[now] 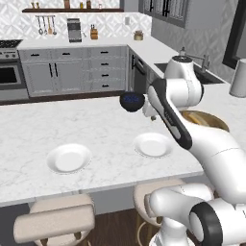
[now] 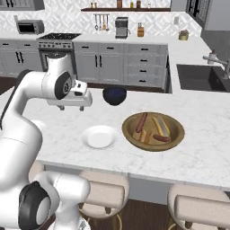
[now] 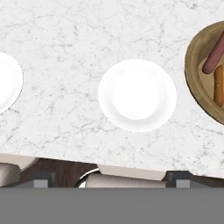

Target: Place one bun and one sausage from the bowl on each plate.

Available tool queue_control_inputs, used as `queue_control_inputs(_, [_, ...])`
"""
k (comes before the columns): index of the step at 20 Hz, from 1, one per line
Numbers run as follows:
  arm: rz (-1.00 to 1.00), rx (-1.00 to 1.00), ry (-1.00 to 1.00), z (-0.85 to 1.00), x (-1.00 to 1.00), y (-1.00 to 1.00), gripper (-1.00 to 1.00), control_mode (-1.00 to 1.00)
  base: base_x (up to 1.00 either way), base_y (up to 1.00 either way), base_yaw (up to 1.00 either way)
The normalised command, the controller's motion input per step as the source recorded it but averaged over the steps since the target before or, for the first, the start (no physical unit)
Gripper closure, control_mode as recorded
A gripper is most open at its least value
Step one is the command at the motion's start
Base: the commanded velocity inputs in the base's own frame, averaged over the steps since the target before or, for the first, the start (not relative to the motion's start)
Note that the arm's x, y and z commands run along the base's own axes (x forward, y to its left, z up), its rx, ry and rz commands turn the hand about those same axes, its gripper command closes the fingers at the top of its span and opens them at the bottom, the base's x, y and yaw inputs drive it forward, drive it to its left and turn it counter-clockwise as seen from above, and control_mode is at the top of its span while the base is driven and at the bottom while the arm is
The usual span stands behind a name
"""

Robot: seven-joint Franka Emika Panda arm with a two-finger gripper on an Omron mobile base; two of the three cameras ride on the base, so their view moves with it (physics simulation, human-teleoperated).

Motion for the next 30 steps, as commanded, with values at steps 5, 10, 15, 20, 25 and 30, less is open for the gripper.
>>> queue_control_inputs(5, [0.00, 0.00, 0.00, 0.00, 0.00, 0.00, -1.00, 1.00, 0.64, -0.08, 0.01])
queue_control_inputs(10, [0.00, 0.00, 0.00, 0.00, 0.00, 0.00, -1.00, 1.00, 0.67, -0.01, 0.03])
queue_control_inputs(15, [0.03, -0.04, 0.09, -0.33, 0.30, -0.24, -1.00, -1.00, 0.11, 0.00, 0.00])
queue_control_inputs(20, [0.00, -0.02, 0.16, -0.34, 0.06, -0.95, -1.00, -1.00, 0.00, 0.00, 0.00])
queue_control_inputs(25, [0.00, 0.00, 0.07, -0.13, 0.04, -0.97, -1.00, -1.00, 0.00, 0.00, 0.00])
queue_control_inputs(30, [0.00, -0.01, 0.10, 0.00, 0.01, -0.76, -1.00, -1.00, 0.00, 0.00, 0.00])
